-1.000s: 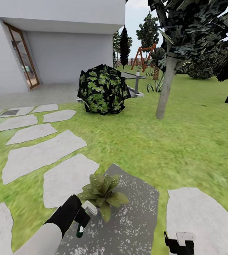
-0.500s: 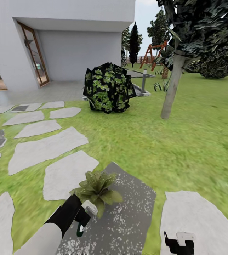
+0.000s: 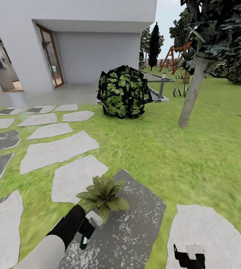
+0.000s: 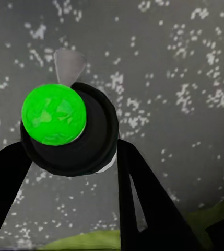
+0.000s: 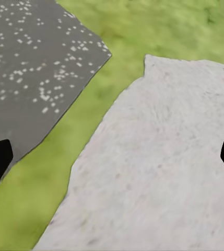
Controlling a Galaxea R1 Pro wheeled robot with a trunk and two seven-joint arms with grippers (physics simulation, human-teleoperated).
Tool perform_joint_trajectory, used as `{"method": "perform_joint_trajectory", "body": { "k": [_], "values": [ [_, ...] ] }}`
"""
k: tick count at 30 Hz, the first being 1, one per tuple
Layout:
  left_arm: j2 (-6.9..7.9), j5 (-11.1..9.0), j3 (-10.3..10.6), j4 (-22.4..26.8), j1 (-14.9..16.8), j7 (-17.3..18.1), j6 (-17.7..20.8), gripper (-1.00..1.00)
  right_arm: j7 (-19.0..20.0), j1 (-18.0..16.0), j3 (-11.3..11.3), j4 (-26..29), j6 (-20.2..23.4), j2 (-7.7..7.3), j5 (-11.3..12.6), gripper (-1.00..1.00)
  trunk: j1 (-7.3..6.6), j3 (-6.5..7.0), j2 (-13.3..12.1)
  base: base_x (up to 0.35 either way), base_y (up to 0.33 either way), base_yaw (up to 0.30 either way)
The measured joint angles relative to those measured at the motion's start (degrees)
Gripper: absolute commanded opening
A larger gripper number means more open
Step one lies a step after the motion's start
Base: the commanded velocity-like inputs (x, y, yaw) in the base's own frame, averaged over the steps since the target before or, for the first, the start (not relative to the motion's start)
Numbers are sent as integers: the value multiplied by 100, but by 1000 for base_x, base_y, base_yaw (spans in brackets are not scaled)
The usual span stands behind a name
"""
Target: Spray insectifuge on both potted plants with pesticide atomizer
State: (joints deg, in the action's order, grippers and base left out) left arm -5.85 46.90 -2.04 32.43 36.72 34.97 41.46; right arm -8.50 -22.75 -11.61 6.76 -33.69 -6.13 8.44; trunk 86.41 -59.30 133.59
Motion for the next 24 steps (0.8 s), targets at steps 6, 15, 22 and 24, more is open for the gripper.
{"method": "perform_joint_trajectory", "body": {
  "k": [6, 15, 22, 24],
  "values": [
    [46, -31, -1, -68, -6, -291, 488, -100, 4, 2, 3, 2, 0, -4, 1, 100, 0, 0, 0, 0, 0, 103],
    [26, -49, 14, 16, -8, -402, 486, -100, 4, 2, 8, 1, 0, -18, 1, 100, 0, 0, 0, 2, -1, 1],
    [24, -45, 5, 27, -5, -401, 491, -100, 2, 0, 6, 0, -2, -9, -1, 100, -1, -4, 0, 127, -182, 102],
    [15, -42, 6, 28, -6, -401, 496, -100, 2, 0, 1, 0, -2, -8, -1, 100, -1, -8, 0, 96, -171, 254]
  ]
}}
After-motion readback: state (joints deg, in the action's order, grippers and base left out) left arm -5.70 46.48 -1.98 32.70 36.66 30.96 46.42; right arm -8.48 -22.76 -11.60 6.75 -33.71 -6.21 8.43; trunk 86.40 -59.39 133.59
